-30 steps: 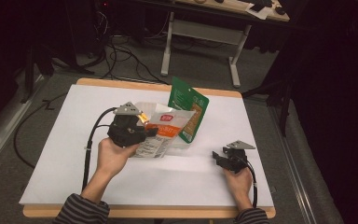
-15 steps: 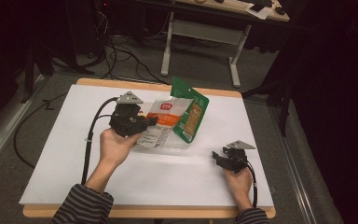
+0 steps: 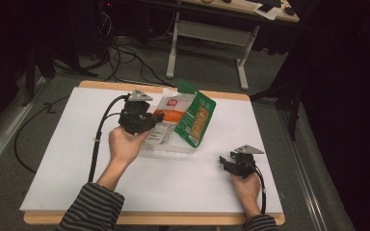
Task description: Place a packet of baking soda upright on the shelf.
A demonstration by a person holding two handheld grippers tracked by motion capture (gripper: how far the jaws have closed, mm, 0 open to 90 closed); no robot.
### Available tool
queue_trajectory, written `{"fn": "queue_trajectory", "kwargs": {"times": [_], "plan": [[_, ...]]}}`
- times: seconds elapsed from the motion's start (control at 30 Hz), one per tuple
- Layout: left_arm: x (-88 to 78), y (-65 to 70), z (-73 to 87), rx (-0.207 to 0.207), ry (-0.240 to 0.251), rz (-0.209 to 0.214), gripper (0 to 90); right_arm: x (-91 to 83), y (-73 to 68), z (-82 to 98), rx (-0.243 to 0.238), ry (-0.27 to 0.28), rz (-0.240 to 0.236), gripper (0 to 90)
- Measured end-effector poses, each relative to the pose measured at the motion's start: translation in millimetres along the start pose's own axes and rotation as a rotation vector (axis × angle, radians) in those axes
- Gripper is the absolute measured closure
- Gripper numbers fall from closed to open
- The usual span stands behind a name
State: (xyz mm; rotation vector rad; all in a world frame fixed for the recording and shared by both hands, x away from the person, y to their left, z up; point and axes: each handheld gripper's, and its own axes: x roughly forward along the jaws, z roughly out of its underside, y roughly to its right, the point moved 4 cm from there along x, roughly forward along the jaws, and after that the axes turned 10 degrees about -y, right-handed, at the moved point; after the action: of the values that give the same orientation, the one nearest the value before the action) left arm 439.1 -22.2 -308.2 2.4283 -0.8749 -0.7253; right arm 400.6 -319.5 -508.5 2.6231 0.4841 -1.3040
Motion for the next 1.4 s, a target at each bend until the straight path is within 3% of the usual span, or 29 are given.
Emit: {"fn": "queue_trajectory", "kwargs": {"times": [0.23,0.33,0.7,0.83,0.93,1.4], "plan": [[13.3,-3.6,-1.8,0.015,0.017,-0.041,90.0,0.0,0.4,0.0,-0.004,0.0,0.002,44.9],[20.3,-6.5,-1.8,0.003,0.021,-0.05,90.0,0.1,0.4,0.0,-0.005,0.001,0.002,44.9],[40.0,-18.6,8.8,-0.001,-0.022,-0.108,89.3,0.0,0.0,0.1,-0.002,0.0,0.002,44.9],[44.2,-24.3,15.6,0.002,-0.068,-0.118,89.1,0.0,0.1,0.1,-0.003,0.0,0.002,44.9],[44.0,-25.5,15.1,-0.006,-0.069,-0.118,88.8,0.0,0.6,0.0,-0.007,0.001,0.003,44.9],[48.5,-20.9,9.2,0.027,-0.113,-0.126,79.5,0.0,0.2,0.1,-0.003,0.0,0.004,44.8]]}}
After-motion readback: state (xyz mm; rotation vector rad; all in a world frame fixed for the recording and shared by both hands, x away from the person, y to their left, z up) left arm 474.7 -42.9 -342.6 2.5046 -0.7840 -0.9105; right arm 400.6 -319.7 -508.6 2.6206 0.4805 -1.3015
